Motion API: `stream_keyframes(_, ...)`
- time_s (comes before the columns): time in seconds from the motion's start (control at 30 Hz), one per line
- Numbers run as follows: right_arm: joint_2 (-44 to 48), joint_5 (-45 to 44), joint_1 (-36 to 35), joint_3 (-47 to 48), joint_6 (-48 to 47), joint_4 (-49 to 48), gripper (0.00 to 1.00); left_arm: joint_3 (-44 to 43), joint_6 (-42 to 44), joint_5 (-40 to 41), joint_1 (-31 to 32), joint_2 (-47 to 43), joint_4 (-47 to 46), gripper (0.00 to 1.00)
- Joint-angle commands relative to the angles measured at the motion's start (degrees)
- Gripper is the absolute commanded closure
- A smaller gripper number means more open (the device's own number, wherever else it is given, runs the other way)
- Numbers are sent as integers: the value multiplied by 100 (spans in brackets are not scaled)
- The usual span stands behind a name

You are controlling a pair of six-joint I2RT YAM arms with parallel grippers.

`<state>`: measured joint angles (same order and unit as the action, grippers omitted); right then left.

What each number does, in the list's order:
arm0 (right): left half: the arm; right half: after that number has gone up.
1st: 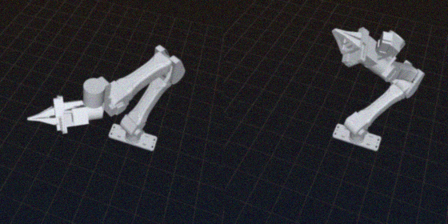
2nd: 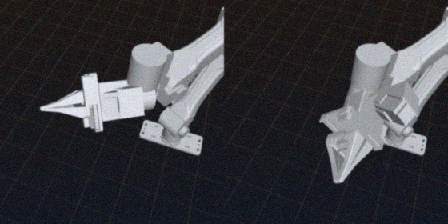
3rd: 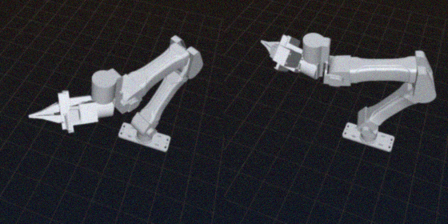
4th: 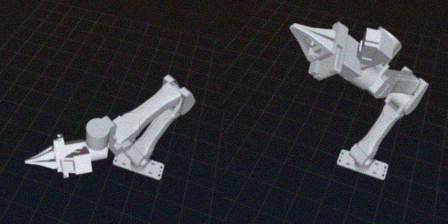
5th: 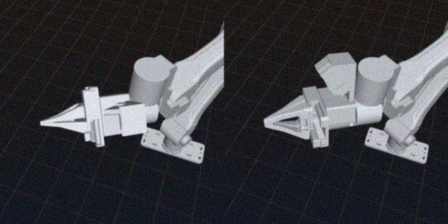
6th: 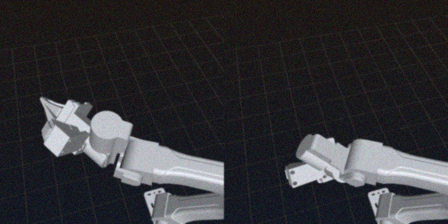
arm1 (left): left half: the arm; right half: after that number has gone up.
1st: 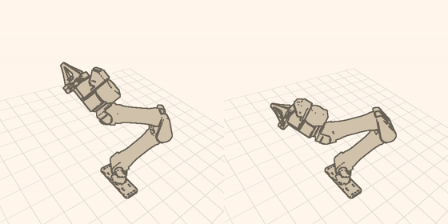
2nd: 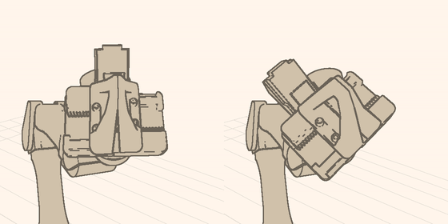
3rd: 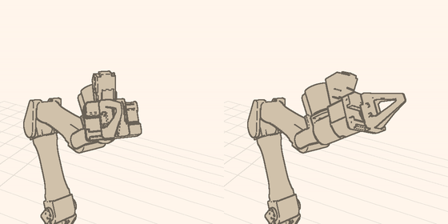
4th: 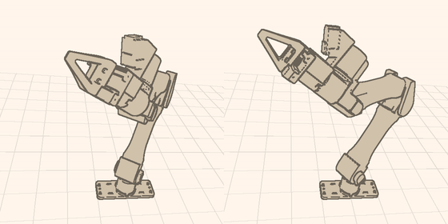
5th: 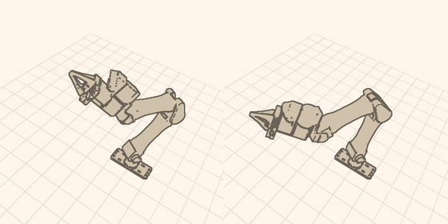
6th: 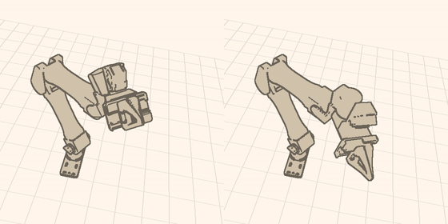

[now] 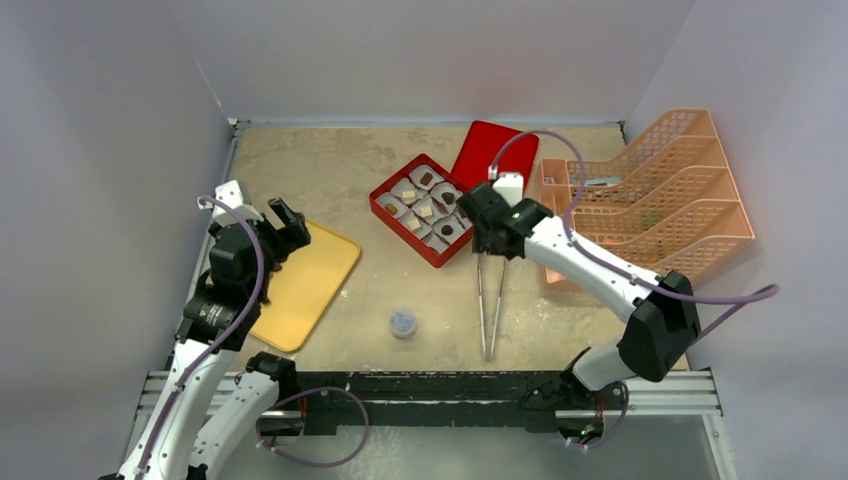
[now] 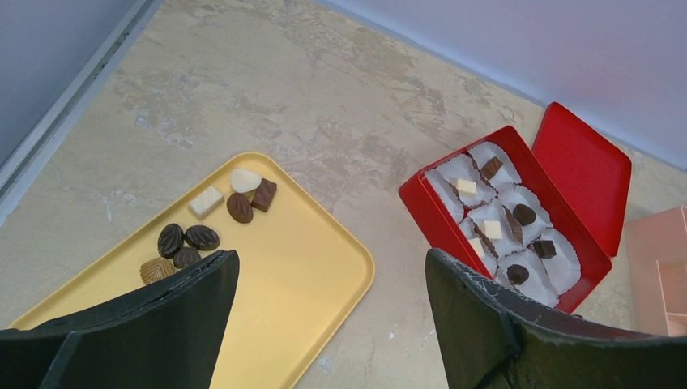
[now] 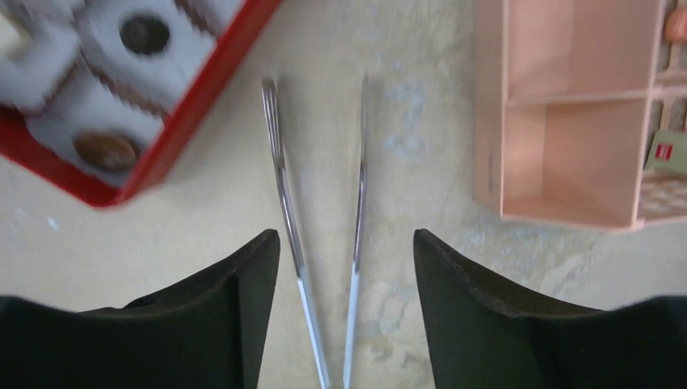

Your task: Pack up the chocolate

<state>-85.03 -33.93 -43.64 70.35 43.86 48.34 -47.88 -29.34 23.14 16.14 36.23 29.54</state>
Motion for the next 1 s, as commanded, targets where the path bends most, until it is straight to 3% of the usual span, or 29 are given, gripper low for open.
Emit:
stream_keyframes(0.0, 150, -37, 774, 456, -1214, -1183, 41, -56, 47, -222, -15, 2, -228, 15)
stream_keyframes(0.17, -641, 346, 1532, 1065, -1747, -2018, 48, 72, 10, -249, -15, -18, -270, 15)
stream_keyframes(0.3, -1596, 583, 2033, 1769, -2221, -2083, 50, 172, 37, -257, -13, -22, -299, 15)
stream_keyframes(0.4, -2197, 508, 2409, 2289, -1969, -1936, 52, 182, 51, -283, -14, -5, -273, 15)
stream_keyframes(0.67, -3408, 77, 2712, 3187, -2027, -2184, 57, 202, 95, -337, -14, -14, -296, 15)
stream_keyframes(0.97, -3974, 515, 3074, 3237, -2076, -2301, 65, 234, 113, -336, -14, -42, -334, 15)
